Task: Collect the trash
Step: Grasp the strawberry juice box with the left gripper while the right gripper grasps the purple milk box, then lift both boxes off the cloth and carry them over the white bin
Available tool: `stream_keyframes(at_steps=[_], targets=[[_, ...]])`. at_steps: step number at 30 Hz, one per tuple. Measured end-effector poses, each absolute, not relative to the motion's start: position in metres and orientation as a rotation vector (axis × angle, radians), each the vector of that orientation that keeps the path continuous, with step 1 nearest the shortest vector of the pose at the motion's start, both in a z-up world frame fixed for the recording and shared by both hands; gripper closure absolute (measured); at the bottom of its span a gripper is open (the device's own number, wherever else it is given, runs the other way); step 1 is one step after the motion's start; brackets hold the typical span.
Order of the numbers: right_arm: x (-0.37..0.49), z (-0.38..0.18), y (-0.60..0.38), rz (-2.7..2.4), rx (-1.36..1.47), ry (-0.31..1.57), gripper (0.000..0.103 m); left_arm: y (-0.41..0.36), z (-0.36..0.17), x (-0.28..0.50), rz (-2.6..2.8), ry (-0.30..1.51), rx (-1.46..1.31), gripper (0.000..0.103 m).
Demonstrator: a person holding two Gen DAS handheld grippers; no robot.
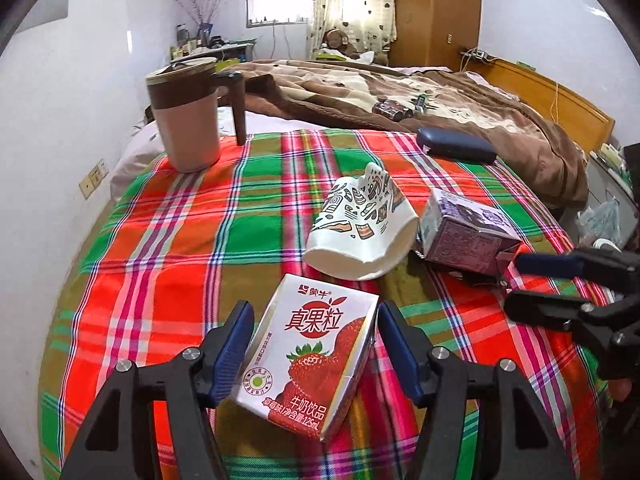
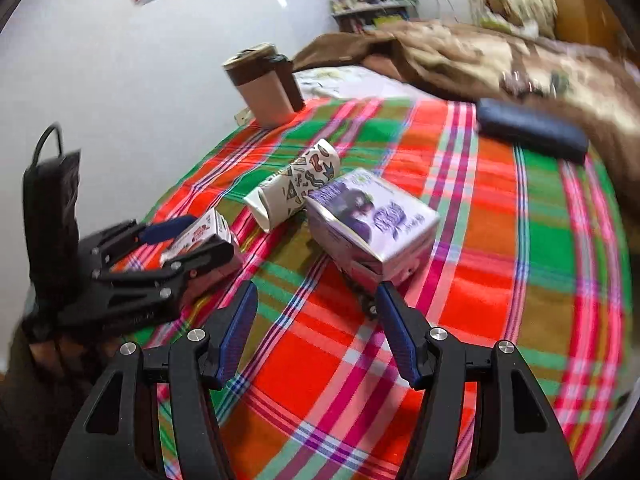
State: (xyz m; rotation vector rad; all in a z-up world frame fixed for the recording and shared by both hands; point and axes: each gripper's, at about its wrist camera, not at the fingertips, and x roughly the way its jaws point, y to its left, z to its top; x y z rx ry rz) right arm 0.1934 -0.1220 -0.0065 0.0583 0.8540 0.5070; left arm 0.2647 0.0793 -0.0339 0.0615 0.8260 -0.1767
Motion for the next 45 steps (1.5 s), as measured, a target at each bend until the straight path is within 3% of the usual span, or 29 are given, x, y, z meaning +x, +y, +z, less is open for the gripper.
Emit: stream_keyframes(at_steps=[5,15,19,27,42,44,45], targets=[[0.208,0.006,-0.135,0.408,0.062,0.747,0.04,0.081,-0.035,0.265,-0.175,0.827,0.051,0.039],[0.246,-0.007,-0.127,0.518,0.026,0.803,0.04,0.087,-0.047,0.271,-0.16,0.885,0.019,0.038],[0.25,-0.011,-0.125,0.533,-0.01,0.828,0.032,0.085,-0.047,0.27,-0.17,0.883,0.028,0.038],[0.253,-0.016,-0.126,0.586,-0.039,0.876,0.031,0.084,-0.046,0.273,-0.171,0.884,0.029,0.038],[0.245,-0.027,-0.125,0.524,0.001,0.936,0.032,0.084,-0.046,0.274,-0.176,0.883,0.023,0.037],[0.243,-0.031,-0.125,0.511,0.003,0.943,0.037,0.085,-0.045,0.273,-0.179,0.876,0.021,0.038],[0.243,-0.031,-0.125,0.507,0.003,0.943,0.039,0.085,-0.044,0.272,-0.178,0.873,0.021,0.044]])
